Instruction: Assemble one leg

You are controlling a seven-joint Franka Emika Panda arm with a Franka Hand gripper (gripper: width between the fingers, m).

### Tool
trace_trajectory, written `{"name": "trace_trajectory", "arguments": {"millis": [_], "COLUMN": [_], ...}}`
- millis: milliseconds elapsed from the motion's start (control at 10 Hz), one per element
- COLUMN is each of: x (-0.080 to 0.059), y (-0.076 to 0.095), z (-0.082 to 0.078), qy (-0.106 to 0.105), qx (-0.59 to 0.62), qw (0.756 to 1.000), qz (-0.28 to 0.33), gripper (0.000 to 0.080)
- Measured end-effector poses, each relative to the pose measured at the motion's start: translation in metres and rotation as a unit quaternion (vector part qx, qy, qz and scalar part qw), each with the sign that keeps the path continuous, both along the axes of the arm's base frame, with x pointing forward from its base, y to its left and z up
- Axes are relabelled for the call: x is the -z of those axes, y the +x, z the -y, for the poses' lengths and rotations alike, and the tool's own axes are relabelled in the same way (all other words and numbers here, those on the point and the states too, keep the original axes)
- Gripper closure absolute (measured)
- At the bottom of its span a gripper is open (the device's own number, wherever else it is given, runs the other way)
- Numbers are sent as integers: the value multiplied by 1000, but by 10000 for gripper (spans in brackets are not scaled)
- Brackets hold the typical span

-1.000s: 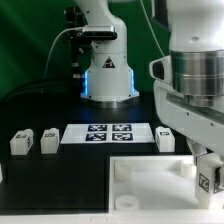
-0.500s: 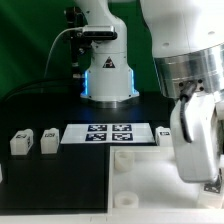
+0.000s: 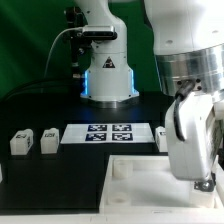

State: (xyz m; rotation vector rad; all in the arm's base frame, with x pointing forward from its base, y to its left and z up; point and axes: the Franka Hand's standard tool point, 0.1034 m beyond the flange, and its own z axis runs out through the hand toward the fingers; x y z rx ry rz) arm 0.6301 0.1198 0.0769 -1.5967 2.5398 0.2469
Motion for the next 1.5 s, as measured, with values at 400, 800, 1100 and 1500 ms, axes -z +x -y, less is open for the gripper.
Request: {"name": "trace_trajectory", "arguments": {"millis": [400, 800, 1100, 1500], "x": [-48, -41, -41, -40], "y": [1, -1, -1, -2], "z": [-20, -18, -18, -17], "qy": [23, 20, 20, 20], "qx": [-21, -20, -20, -20], "qw": [1000, 1000, 1000, 1000], "qz": [3, 2, 1, 1], "gripper": [151, 151, 151, 151]}}
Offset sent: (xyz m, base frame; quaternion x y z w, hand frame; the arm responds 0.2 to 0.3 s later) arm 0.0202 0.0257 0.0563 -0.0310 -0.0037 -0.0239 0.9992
